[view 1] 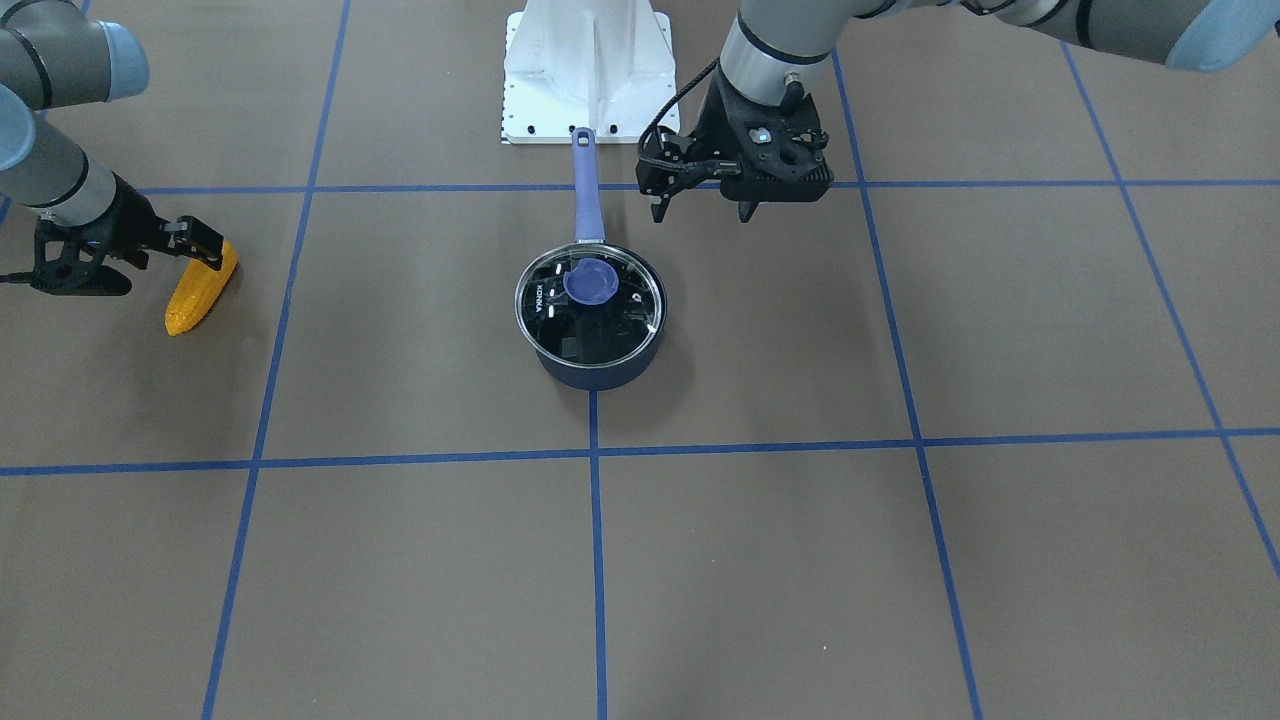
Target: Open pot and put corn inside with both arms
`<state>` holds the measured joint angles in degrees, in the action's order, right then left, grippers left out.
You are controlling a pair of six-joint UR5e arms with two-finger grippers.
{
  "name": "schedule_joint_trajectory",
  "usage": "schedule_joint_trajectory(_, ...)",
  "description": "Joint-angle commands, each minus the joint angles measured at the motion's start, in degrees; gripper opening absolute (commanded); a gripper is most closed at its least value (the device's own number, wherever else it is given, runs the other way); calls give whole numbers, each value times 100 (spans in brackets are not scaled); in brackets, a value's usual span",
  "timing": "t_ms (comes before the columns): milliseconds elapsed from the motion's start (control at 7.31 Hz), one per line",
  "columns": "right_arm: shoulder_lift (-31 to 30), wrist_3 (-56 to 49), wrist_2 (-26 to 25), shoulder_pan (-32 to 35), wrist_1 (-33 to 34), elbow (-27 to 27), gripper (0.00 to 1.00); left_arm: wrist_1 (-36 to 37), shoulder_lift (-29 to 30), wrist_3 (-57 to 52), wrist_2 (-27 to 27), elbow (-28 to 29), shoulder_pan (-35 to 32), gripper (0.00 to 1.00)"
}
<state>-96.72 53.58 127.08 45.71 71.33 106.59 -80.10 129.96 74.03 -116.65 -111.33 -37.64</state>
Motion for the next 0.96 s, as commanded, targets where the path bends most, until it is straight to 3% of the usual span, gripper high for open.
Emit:
schedule_joint_trajectory(0,83,47,-139,-88,-14,-138,98,-41,134,129,160,164,186,98)
schedule_joint_trajectory(137,83,12,-165,-88,-5,-147,96,-76,265,129,160,356,222,98)
schedule_joint_trajectory(411,92,55,-166,-97,-5,-147,73,-102,372,103,160,577,257,98)
schedule_joint_trajectory(821,171,126,-157,-80,-14,-103,20,-392,556,102,160,1060,336,98)
